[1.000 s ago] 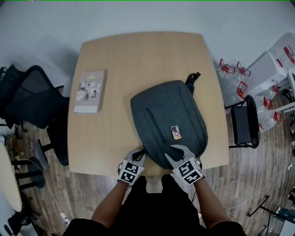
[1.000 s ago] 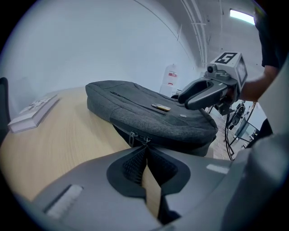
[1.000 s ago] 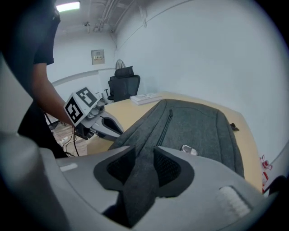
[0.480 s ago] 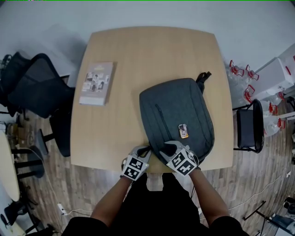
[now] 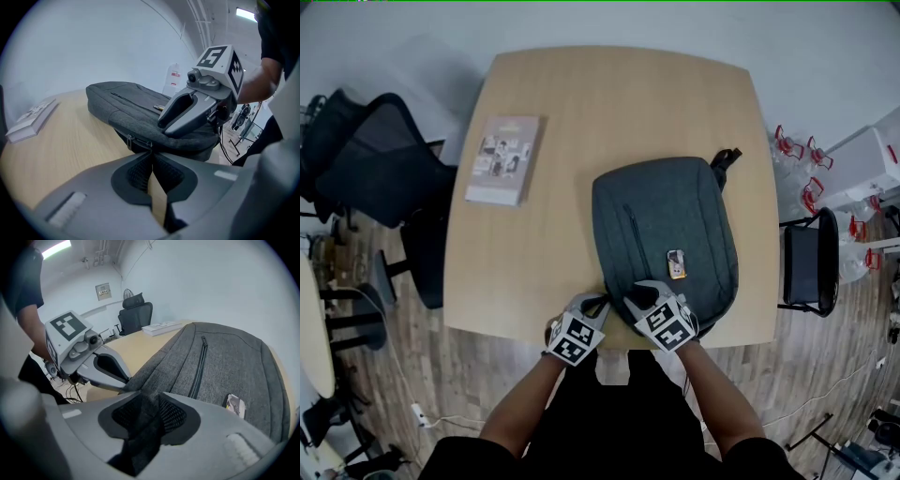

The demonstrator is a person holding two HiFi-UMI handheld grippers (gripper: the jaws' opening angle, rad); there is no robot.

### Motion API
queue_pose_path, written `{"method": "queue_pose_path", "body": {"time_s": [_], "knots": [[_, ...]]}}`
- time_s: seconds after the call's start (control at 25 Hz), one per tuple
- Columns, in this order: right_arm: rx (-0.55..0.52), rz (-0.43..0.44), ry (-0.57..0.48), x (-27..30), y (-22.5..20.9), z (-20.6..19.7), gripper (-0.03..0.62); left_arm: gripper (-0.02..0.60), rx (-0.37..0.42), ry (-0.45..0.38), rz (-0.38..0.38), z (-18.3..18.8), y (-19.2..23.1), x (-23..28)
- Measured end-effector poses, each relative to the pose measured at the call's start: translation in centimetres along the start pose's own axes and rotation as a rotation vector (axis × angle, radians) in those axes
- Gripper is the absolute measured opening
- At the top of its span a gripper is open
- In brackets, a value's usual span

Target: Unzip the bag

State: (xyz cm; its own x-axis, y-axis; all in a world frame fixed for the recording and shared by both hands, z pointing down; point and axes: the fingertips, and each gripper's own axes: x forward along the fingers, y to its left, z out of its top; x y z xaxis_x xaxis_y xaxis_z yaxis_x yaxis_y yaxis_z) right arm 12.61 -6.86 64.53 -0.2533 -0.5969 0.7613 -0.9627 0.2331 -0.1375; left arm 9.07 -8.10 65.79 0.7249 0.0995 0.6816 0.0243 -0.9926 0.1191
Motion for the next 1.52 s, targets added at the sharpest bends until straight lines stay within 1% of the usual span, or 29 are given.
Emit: {"method": "queue_pose_path", "body": {"time_s": [0.36, 0.6, 0.68, 0.8, 0.88, 0.96, 1.08, 1.16, 1.24, 1.28, 1.36, 1.4, 1.52], "knots": [[0.094, -0.049, -0.044, 1.9, -1.2, 2.0, 0.098, 0.026, 0.023, 0.022, 0.001, -0.6, -0.7, -0.7], [0.156, -0.066, -0.07, 3.0, -2.4, 3.6, 0.072, 0.026, 0.005, 0.018, 0.008, -0.7, -1.2, -1.2], [0.16, -0.074, -0.072, 3.4, -2.7, 4.1, 0.067, 0.028, 0.006, 0.017, 0.013, -0.7, -1.2, -1.3], [0.159, -0.079, -0.075, 4.0, -3.0, 4.8, 0.067, 0.026, -0.024, 0.005, 0.027, -0.8, -0.5, -1.3], [0.159, -0.07, -0.077, 4.1, -3.0, 5.1, 0.067, 0.026, -0.039, -0.002, 0.036, -0.9, 0.1, -1.4], [0.145, -0.055, -0.079, 3.6, -2.8, 5.5, 0.067, 0.026, -0.029, -0.004, 0.043, -0.8, 0.5, -1.5], [0.092, -0.015, -0.103, 0.9, -2.0, 6.0, 0.072, 0.026, 0.012, -0.001, 0.047, -0.5, 1.0, -1.7], [0.029, 0.043, -0.111, -1.3, -0.3, 5.6, 0.077, 0.027, 0.027, 0.001, 0.046, -0.4, 1.2, -1.8], [-0.08, 0.092, -0.093, -3.2, 1.8, 4.5, 0.084, 0.027, 0.028, 0.001, 0.046, -0.4, 1.4, -1.9], [-0.149, 0.1, -0.076, -3.9, 2.7, 3.7, 0.084, 0.026, 0.026, 0.0, 0.047, -0.3, 1.4, -1.9], [-0.278, 0.086, -0.026, -5.0, 4.1, 1.8, 0.089, 0.026, 0.018, -0.003, 0.051, -0.3, 1.6, -2.1], [-0.324, 0.073, 0.002, -5.3, 4.6, 0.8, 0.089, 0.026, 0.013, -0.005, 0.054, -0.3, 1.8, -2.2], [-0.4, 0.022, 0.074, -5.3, 4.9, -1.6, 0.1, 0.026, 0.009, -0.006, 0.06, -0.3, 2.3, -2.5]]}}
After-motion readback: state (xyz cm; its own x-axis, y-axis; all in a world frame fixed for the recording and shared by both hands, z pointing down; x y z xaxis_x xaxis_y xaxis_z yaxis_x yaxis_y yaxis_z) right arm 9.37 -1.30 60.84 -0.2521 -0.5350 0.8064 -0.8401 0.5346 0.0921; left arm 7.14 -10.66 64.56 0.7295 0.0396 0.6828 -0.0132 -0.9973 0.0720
